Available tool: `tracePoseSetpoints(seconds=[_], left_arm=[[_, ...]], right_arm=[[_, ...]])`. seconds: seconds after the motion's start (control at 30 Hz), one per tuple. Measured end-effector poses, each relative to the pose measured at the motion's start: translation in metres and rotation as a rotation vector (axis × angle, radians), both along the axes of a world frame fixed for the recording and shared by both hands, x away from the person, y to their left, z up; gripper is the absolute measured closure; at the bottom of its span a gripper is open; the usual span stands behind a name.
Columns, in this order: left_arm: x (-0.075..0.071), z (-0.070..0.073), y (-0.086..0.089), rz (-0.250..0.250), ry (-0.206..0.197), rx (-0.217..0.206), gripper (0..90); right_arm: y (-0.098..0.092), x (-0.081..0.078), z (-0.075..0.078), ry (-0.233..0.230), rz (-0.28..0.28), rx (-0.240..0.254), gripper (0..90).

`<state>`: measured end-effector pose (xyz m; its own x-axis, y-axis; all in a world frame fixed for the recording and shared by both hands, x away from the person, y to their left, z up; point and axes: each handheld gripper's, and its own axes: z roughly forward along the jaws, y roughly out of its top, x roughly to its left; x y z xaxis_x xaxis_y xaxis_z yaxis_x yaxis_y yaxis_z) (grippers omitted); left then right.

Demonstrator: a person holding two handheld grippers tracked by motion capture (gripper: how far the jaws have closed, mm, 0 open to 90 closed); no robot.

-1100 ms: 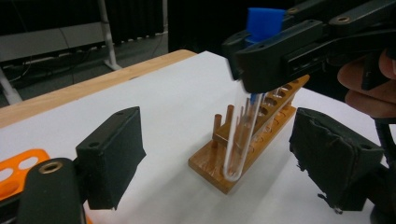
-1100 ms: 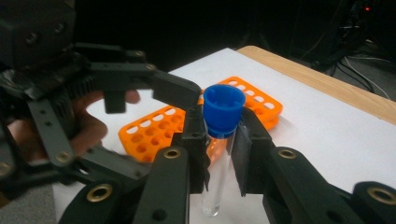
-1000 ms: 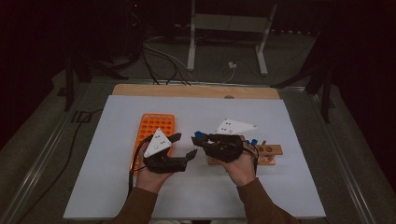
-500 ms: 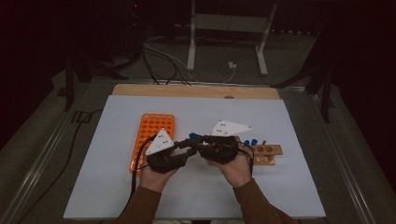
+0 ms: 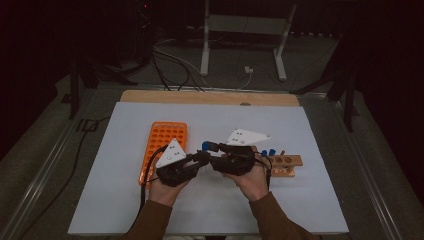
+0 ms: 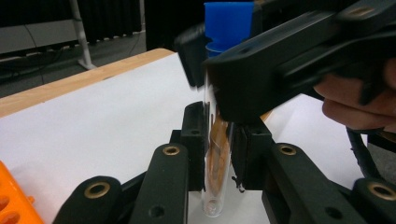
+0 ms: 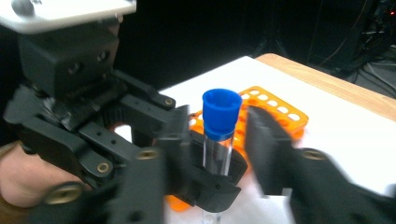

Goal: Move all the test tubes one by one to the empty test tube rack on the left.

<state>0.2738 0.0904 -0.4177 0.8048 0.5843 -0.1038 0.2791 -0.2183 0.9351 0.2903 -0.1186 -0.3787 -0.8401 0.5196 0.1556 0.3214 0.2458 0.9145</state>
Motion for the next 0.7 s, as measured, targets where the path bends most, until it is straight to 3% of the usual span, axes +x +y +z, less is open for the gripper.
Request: tracePoseSetpoints(seconds=[0.13, 0.3, 0.43, 0.7], left_arm=[[0.0, 0.0, 0.004, 0.014, 0.002, -0.002, 77.2], [0.001, -0.002, 0.013, 0.034, 0.003, -0.005, 77.3], [0.001, -0.005, 0.024, 0.052, 0.004, -0.014, 77.3], [-0.003, -0.012, 0.038, 0.073, 0.007, -0.002, 77.3]], right_arm=[[-0.008, 0.001, 0.002, 0.006, -0.025, 0.051, 36.0], [-0.017, 0.0, 0.004, -0.005, -0.07, 0.053, 13.0], [-0.023, -0.003, 0.002, -0.019, -0.077, 0.036, 7.0], [-0.03, -0.006, -0.005, -0.025, -0.098, 0.022, 4.7]])
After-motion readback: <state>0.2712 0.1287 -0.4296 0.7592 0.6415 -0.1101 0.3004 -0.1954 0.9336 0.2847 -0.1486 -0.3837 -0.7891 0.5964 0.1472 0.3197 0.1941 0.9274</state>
